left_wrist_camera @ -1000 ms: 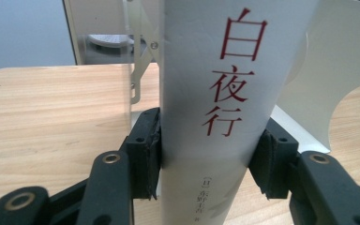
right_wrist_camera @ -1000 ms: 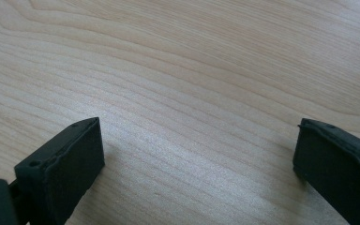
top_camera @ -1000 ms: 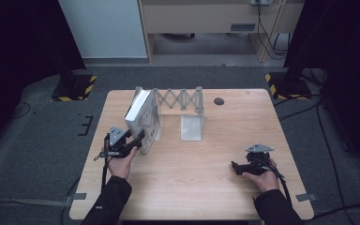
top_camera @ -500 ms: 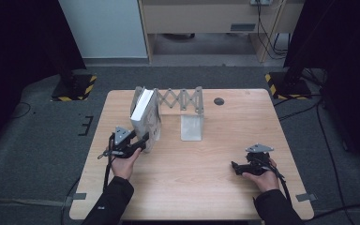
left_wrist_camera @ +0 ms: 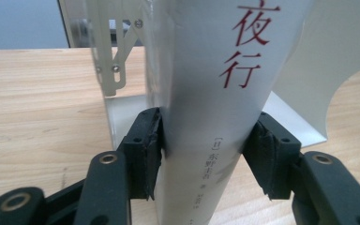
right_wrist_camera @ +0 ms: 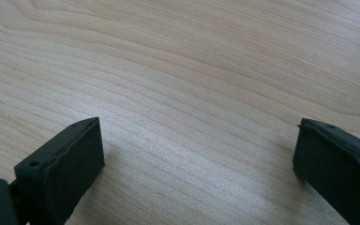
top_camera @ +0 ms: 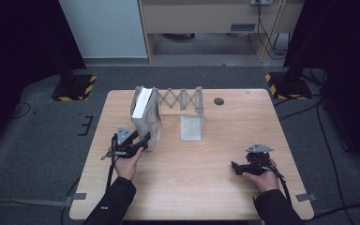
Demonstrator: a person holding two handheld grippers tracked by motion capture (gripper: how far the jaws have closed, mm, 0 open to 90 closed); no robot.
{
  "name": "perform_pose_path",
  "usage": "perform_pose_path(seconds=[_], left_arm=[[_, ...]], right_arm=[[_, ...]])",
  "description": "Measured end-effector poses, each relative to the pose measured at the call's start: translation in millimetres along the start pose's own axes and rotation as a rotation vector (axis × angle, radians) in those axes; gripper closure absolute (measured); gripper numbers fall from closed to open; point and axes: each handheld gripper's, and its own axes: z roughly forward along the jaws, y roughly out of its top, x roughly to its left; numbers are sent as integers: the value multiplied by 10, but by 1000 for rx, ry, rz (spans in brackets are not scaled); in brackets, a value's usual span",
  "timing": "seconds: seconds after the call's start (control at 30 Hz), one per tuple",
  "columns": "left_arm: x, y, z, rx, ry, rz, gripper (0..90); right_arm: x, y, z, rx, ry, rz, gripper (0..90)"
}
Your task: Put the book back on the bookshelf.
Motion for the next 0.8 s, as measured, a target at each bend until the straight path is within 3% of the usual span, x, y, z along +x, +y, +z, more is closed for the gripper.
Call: perform_pose_path(seconds=[0.17,0.33,0.57,0.8], left_arm=[[-13,15,62,-6,-9,19,458],[7,1,120,-20,-34,-3,441],[-4,-10,90,1,-31,-1,445],[-5,-45,102,-7,-35,-7,449]], right_arm=[[-1,0,1,0,1,0,25],[-1,0,1,0,2,0,25],[0,0,0,0,1,0,26],[3,0,-1,1,2,1,26]])
